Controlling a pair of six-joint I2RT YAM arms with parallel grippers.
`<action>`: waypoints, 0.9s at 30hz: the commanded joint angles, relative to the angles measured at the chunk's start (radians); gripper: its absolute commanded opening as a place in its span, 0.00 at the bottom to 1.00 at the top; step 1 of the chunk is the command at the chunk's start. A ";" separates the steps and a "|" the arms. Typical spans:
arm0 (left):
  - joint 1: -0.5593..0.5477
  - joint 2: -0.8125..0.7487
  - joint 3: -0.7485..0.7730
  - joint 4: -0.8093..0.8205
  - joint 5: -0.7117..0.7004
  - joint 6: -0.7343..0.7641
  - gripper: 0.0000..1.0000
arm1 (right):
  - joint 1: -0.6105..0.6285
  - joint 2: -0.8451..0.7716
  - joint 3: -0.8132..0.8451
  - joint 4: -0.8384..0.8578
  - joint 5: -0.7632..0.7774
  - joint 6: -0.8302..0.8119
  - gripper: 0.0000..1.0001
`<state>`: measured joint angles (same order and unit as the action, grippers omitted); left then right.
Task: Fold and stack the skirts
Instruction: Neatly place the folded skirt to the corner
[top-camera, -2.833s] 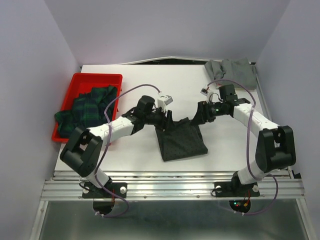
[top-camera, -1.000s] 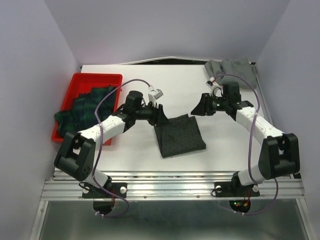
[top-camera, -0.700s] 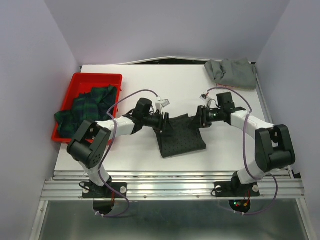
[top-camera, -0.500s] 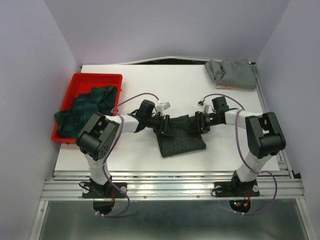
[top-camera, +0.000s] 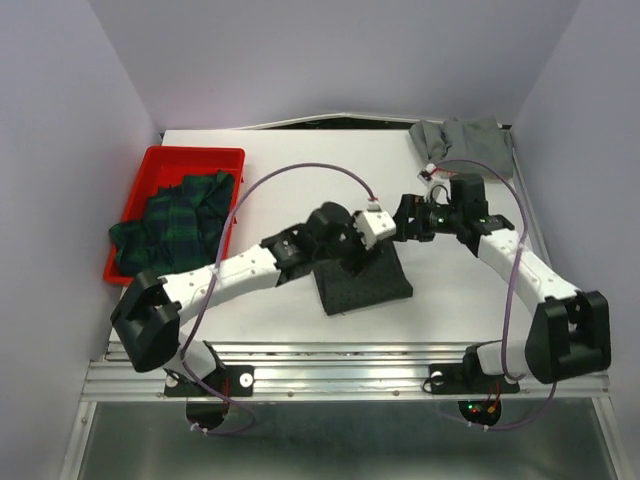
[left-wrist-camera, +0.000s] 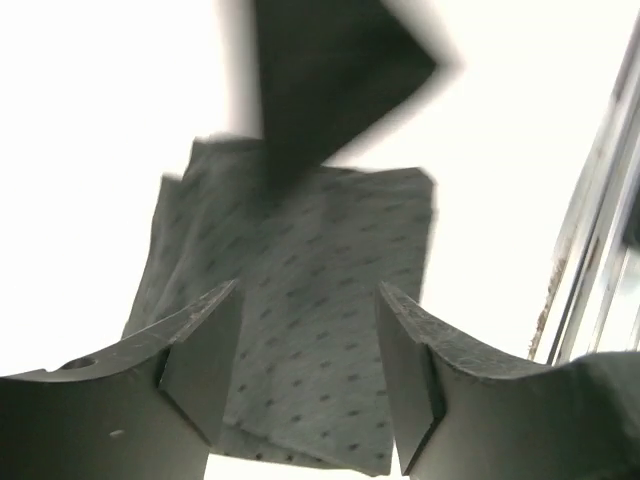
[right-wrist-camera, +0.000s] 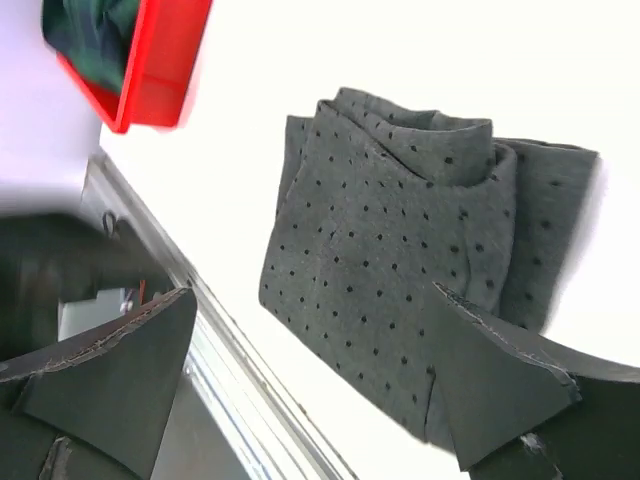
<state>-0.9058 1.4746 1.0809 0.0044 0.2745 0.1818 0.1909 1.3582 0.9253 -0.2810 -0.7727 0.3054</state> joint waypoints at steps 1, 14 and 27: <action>-0.191 0.001 -0.007 -0.098 -0.328 0.217 0.66 | -0.047 -0.100 -0.065 -0.047 0.150 0.075 1.00; -0.410 0.230 0.013 -0.012 -0.535 0.286 0.68 | -0.192 -0.051 -0.209 -0.023 0.098 0.155 1.00; -0.372 0.326 -0.019 0.094 -0.480 0.255 0.35 | -0.192 0.033 -0.247 -0.027 -0.002 0.133 1.00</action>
<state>-1.3041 1.8194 1.0718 0.0315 -0.2218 0.4553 0.0059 1.3903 0.6998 -0.3290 -0.7193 0.4446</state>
